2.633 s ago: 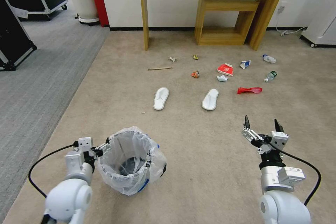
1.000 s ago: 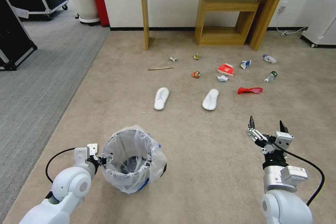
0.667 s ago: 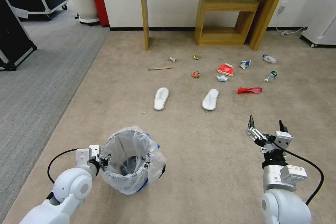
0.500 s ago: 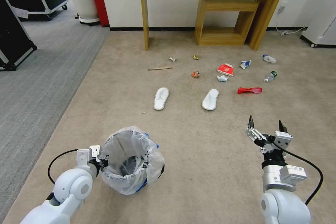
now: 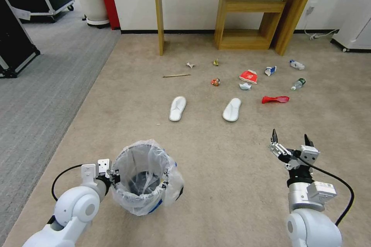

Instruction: Pick up the trash bin and place the garbage on the floor into it.

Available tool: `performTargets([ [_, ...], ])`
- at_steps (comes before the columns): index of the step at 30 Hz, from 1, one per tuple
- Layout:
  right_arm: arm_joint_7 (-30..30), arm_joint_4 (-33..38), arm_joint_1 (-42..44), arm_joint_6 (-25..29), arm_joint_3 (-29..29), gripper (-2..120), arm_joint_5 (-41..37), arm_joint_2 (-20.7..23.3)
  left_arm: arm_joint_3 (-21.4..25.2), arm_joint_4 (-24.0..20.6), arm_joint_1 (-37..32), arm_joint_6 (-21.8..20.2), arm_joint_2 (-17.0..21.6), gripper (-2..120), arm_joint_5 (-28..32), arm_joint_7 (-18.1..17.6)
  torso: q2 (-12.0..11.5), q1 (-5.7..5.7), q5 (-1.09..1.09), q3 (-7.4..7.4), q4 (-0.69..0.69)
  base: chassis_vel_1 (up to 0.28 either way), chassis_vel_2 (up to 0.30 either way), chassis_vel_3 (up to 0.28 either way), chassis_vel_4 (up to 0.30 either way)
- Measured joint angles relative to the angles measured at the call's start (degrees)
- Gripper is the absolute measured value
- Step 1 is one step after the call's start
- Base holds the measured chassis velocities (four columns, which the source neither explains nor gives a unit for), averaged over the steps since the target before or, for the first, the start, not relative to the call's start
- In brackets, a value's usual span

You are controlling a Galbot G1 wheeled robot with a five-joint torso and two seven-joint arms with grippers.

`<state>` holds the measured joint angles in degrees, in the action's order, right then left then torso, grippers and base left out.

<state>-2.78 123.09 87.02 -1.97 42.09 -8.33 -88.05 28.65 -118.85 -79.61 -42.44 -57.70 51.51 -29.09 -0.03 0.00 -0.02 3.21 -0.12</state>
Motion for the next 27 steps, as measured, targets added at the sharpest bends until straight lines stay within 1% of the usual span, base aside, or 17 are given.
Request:
performTargets([
  [2,-0.1,0.2,0.3,-0.2,-0.2,100,-0.1,0.1,1.9,-1.6,-0.4,0.0,-1.0,0,1.3,0.0,0.0,0.0,0.0,0.0,0.0,0.0,0.0,0.0,0.0],
  [4,-0.1,0.4,0.5,-0.3,-0.3,100,-0.1,0.3,2.8,-2.2,-0.4,0.0,-1.4,0,2.0,-0.2,0.0,0.0,0.0,0.0,0.0,0.0,0.0,0.0,0.0],
  [6,-0.1,0.9,1.4,-0.3,-0.2,100,-0.6,1.3,5.6,-5.2,-1.8,0.1,-2.1,0,4.3,-0.9,0.0,0.0,0.0,0.0,0.0,0.0,0.0,0.0,0.0],
  [7,-0.1,0.9,1.4,-0.3,-0.2,100,-0.6,1.3,5.6,-5.2,-1.8,0.1,-2.1,0,4.3,-0.9,0.0,0.0,0.0,0.0,0.0,0.0,0.0,0.0,0.0],
  [9,-0.2,1.1,1.8,-0.2,0.1,100,-1.1,1.8,6.7,-7.2,-3.2,0.1,-1.6,0,4.8,-1.0,0.0,0.0,0.0,0.0,0.0,0.0,0.0,0.0,0.0],
  [14,-0.4,1.4,2.2,0.1,0.3,100,-2.2,2.4,8.4,-9.9,-4.9,0.2,-0.5,0,5.6,-1.0,0.0,0.0,0.0,-0.01,0.0,0.0,0.0,0.0,0.0],
  [21,-0.8,1.9,2.2,0.3,1.1,100,-3.6,3.0,10.4,-10.6,-6.3,0.2,0.4,0,5.9,-0.8,0.0,0.0,0.0,0.0,0.0,0.0,0.0,0.0,0.0],
  [27,-1.0,2.1,2.1,0.1,1.3,100,-3.8,3.0,10.2,-10.9,-6.6,0.2,0.8,0,5.9,-0.6,0.0,0.0,0.0,-0.01,0.0,0.0,0.0,0.0,0.0],
])
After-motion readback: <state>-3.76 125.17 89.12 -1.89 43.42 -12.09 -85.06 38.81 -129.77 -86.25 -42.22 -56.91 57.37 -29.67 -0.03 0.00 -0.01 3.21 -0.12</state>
